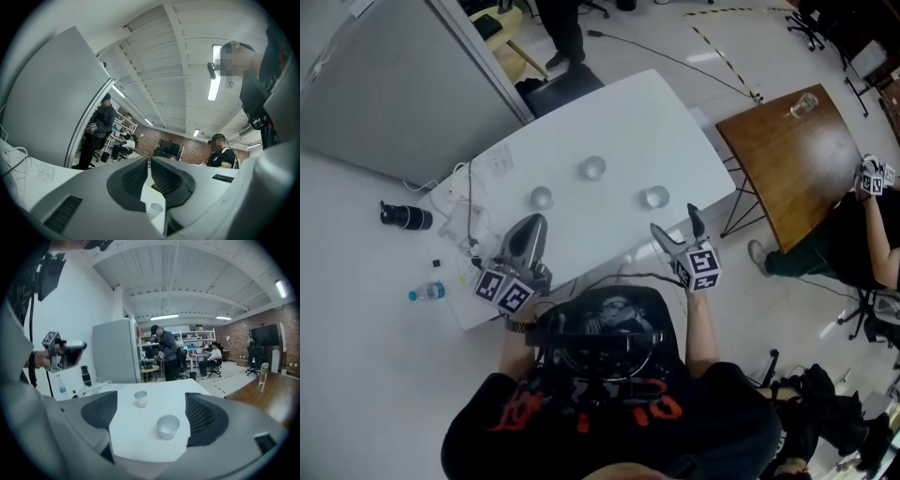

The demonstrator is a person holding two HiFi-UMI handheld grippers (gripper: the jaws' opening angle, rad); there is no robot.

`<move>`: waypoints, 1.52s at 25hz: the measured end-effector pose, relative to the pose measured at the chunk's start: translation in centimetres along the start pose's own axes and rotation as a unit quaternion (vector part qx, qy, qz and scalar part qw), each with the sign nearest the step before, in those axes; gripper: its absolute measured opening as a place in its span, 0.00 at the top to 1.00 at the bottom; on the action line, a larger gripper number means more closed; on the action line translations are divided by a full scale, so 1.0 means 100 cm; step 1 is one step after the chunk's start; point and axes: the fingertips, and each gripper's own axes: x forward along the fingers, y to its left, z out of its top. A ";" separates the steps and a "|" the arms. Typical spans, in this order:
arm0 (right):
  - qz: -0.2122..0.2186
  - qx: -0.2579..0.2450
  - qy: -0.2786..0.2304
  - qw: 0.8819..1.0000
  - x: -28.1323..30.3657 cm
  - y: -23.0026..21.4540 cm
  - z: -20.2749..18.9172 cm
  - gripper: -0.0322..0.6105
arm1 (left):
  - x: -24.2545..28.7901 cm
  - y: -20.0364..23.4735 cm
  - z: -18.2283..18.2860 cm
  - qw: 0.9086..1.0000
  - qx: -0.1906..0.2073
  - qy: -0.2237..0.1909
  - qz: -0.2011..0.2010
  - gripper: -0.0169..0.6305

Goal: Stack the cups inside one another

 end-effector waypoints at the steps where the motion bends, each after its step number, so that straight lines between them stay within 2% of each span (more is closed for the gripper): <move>1: -0.003 -0.006 0.019 1.000 0.007 -0.005 -0.016 0.23 | -0.001 0.000 0.001 1.000 0.002 0.001 0.001 0.93; 5: -0.002 -0.007 0.074 0.997 0.036 -0.021 -0.076 0.23 | -0.010 0.000 0.002 1.000 0.009 0.004 0.012 0.93; 7: -0.007 -0.006 0.088 0.996 0.051 -0.029 -0.094 0.23 | -0.015 0.000 0.003 1.000 0.013 0.005 0.018 0.88; 14: -0.016 -0.027 0.143 0.989 0.101 -0.050 -0.140 0.23 | -0.032 0.004 0.005 0.998 0.024 0.003 0.049 0.88; 22: -0.017 -0.022 0.178 0.984 0.134 -0.056 -0.153 0.23 | -0.043 0.004 0.006 0.997 0.027 0.000 0.073 0.88; 24: -0.020 -0.023 0.181 0.983 0.140 -0.055 -0.152 0.34 | -0.047 0.007 0.008 0.997 0.027 -0.001 0.078 0.88; 34: -0.011 -0.026 0.176 0.984 0.135 -0.045 -0.140 0.36 | -0.046 0.014 0.009 0.997 0.027 -0.007 0.078 0.88; 38: -0.017 -0.014 0.158 0.987 0.122 -0.044 -0.127 0.36 | -0.041 0.016 0.007 0.997 0.023 -0.007 0.072 0.88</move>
